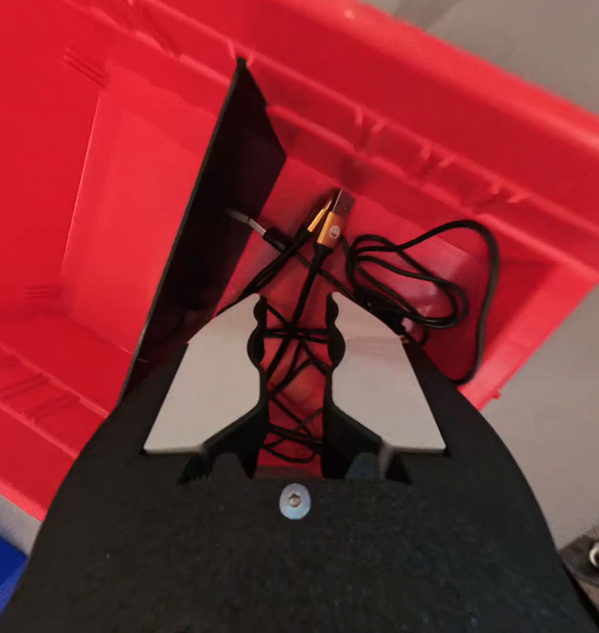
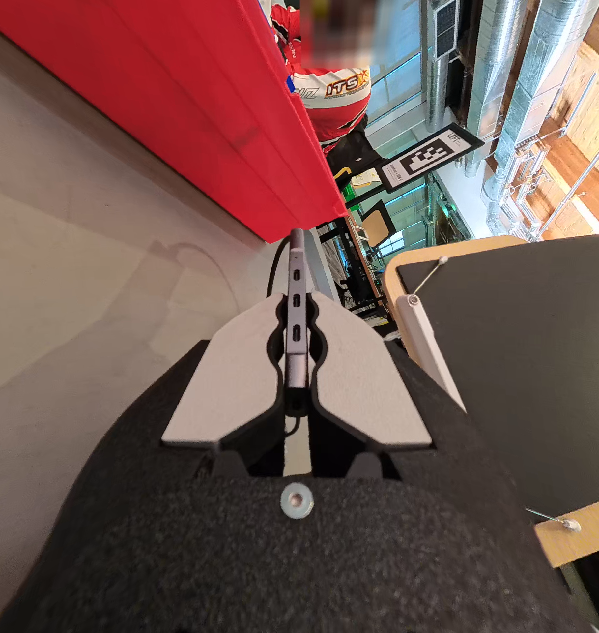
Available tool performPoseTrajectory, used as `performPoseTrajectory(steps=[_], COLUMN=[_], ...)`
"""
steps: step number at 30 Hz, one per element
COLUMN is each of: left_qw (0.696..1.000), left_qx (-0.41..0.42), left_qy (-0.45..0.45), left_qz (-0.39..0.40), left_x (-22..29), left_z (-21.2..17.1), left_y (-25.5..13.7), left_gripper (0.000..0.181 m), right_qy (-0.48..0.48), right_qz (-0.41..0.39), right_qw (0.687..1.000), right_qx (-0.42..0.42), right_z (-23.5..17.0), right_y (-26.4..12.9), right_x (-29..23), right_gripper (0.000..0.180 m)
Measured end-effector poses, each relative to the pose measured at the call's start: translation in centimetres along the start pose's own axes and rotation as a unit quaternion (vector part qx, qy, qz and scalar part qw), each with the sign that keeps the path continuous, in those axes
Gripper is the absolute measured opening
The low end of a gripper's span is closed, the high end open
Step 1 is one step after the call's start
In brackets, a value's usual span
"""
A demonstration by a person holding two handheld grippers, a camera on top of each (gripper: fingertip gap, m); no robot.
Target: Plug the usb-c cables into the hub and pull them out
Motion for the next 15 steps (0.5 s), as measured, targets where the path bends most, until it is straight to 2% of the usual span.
performPoseTrajectory(steps=[2,3,4,7,11,15], left_qw=[0.999,0.998,0.996,0.995,0.995,0.973], left_qx=[-0.033,-0.054,-0.076,-0.066,0.000,0.068], left_qy=[0.013,0.023,0.041,0.057,0.002,-0.009], left_qz=[-0.010,-0.008,-0.004,0.044,0.100,0.222], left_x=[0.0,0.0,0.0,-0.8,-1.8,-1.9], left_z=[-0.5,-1.0,-1.5,-1.3,-0.3,0.8], left_y=[1.0,1.6,1.9,1.3,-2.6,-9.7], left_gripper=[0.032,0.025,0.006,0.004,0.003,0.003], right_qy=[0.000,0.004,0.008,0.025,0.035,0.047], right_qz=[0.002,0.003,0.002,-0.002,-0.007,-0.013], right_qw=[1.000,1.000,1.000,1.000,0.999,0.999], right_qx=[0.000,0.001,0.001,0.001,0.000,-0.001], right_z=[0.0,0.0,0.0,-0.2,-0.4,-0.7], right_y=[0.0,0.1,0.1,0.0,0.0,-0.2], right_x=[-0.1,0.0,0.1,0.5,0.8,1.2], right_gripper=[0.009,0.009,0.009,0.009,0.009,0.009])
Point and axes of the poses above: each gripper's, where its closed fingertips meet, y out along the fingers, z out of its top, x = y × z across the jaws, the point moved 2 cm from there along -y, back along the fingers, and after that the axes turned 2 degrees about -y, right-handed, at the moved point
